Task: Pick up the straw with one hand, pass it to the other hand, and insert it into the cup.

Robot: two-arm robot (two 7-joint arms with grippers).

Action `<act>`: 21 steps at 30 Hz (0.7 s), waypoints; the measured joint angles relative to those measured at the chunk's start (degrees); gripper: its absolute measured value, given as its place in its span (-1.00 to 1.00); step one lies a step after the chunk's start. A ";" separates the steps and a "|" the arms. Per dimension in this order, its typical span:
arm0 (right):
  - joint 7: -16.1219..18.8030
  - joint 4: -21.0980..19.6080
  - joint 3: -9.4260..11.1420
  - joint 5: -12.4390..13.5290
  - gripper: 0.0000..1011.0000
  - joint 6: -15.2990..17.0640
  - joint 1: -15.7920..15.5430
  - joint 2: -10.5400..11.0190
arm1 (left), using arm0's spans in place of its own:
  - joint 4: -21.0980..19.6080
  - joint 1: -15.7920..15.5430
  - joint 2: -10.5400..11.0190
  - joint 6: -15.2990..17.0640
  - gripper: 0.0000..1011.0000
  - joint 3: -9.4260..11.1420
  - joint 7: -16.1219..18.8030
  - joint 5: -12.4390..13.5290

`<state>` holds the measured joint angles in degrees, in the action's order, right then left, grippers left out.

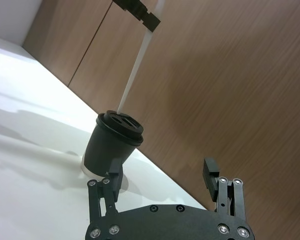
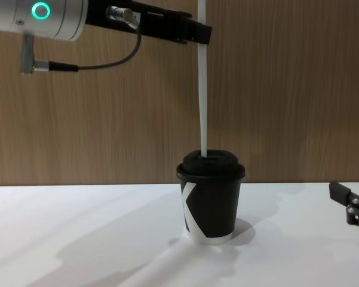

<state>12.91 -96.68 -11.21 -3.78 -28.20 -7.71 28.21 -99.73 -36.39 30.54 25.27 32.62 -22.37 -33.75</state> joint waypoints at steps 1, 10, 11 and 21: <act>0.00 0.00 0.00 0.00 0.98 0.00 0.00 0.00 | 0.05 -0.01 -0.06 0.01 -0.98 0.02 0.00 0.05; 0.00 0.00 0.00 0.00 0.98 0.00 0.00 0.00 | 0.75 -0.15 -0.77 0.04 -0.98 0.13 -0.22 0.59; 0.00 0.00 0.00 0.00 0.98 0.00 0.00 0.00 | 0.80 -0.16 -0.83 0.04 -0.98 0.14 -0.26 0.62; 0.00 0.00 0.00 0.00 0.98 0.00 0.00 0.00 | 1.42 -0.27 -1.35 -0.13 -0.98 0.12 -0.68 0.69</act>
<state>12.90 -96.69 -11.21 -3.78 -28.20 -7.71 28.21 -98.31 -36.66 29.19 25.14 32.74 -23.05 -33.06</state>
